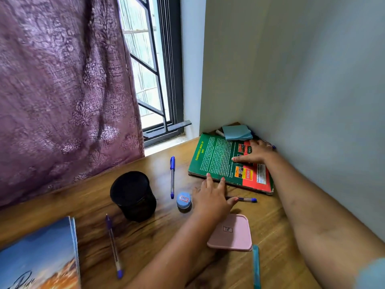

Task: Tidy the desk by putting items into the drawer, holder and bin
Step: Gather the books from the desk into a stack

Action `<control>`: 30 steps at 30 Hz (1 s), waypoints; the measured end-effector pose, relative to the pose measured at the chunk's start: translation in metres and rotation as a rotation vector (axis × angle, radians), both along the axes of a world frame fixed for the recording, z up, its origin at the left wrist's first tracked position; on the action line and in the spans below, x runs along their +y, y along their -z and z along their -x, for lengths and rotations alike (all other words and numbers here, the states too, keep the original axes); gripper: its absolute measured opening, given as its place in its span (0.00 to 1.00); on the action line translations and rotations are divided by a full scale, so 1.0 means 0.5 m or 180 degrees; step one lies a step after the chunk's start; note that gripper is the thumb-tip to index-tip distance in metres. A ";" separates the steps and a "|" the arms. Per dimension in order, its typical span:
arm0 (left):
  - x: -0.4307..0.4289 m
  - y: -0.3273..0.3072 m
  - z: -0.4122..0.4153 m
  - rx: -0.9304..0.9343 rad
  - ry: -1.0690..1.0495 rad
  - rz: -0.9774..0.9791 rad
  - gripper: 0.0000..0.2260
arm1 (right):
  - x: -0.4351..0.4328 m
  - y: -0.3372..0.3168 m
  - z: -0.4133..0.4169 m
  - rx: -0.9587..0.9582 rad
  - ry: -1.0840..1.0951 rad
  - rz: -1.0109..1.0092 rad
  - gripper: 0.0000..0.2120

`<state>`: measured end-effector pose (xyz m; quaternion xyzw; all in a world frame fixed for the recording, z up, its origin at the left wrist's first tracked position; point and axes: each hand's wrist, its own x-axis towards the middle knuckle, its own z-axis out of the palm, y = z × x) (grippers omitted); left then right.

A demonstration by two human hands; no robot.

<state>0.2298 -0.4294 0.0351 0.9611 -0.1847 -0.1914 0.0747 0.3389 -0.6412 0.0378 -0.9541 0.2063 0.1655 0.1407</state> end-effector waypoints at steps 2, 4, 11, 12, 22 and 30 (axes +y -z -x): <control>-0.001 -0.005 -0.002 -0.0021 0.0012 0.0011 0.34 | 0.001 -0.001 0.000 -0.0061 0.0036 -0.0005 0.58; 0.001 -0.007 -0.003 0.0004 0.0025 0.0025 0.35 | 0.001 -0.002 0.005 -0.0185 0.0065 0.0107 0.57; 0.008 0.009 0.006 0.0032 0.0000 0.0245 0.39 | -0.027 -0.015 0.041 -0.0400 0.0221 0.0341 0.47; 0.009 0.012 0.007 0.0028 -0.0005 0.0280 0.39 | -0.032 -0.023 0.047 -0.0335 0.0301 0.0232 0.45; 0.018 0.032 0.008 0.0126 -0.0017 0.0234 0.39 | 0.006 -0.180 0.122 -0.0992 0.0397 -0.0321 0.25; 0.012 -0.061 0.029 0.1225 -0.1373 0.3294 0.41 | 0.161 -0.228 0.335 -0.2111 -0.0208 0.0370 0.15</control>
